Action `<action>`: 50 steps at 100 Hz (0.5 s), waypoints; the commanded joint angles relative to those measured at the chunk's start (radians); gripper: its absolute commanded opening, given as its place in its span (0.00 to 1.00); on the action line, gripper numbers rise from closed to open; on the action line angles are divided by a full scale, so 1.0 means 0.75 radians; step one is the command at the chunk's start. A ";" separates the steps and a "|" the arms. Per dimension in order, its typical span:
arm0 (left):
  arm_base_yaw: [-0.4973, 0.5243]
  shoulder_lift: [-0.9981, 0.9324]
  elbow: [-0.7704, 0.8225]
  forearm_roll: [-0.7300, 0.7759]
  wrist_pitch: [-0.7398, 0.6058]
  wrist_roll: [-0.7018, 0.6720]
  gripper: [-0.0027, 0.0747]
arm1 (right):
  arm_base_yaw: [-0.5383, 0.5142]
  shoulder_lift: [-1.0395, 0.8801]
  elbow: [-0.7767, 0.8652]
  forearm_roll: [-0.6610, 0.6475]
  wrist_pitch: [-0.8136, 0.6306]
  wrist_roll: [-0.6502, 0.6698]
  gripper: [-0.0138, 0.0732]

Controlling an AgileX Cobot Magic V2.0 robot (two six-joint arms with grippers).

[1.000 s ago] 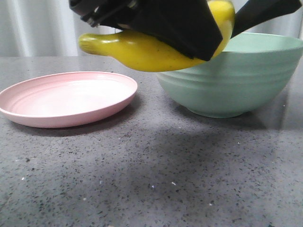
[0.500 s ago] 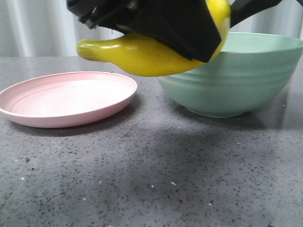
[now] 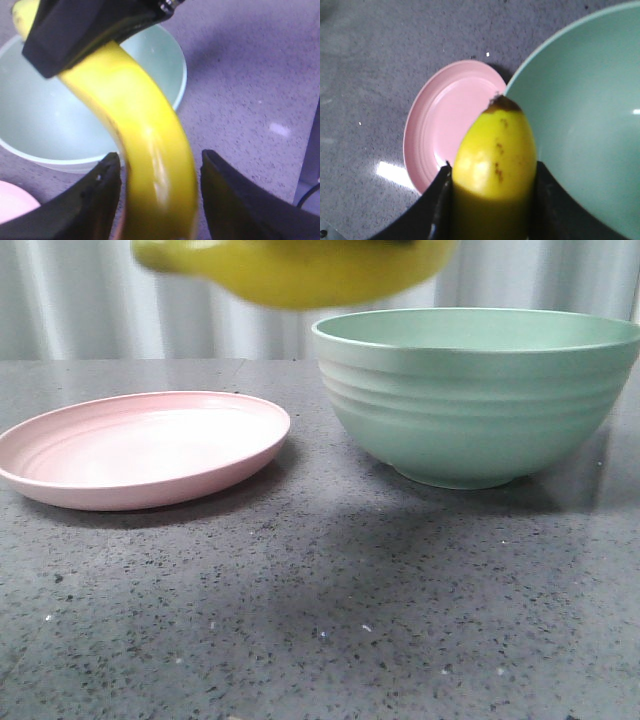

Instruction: Transfer banana from pink plate to green bowl

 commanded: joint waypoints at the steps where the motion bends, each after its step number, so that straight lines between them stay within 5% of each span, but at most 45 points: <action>1: 0.009 -0.066 -0.054 -0.001 -0.078 -0.002 0.47 | -0.045 -0.031 -0.094 -0.033 -0.113 -0.009 0.13; 50: 0.011 -0.107 -0.054 0.003 -0.108 -0.002 0.47 | -0.169 0.141 -0.108 -0.358 -0.397 -0.009 0.15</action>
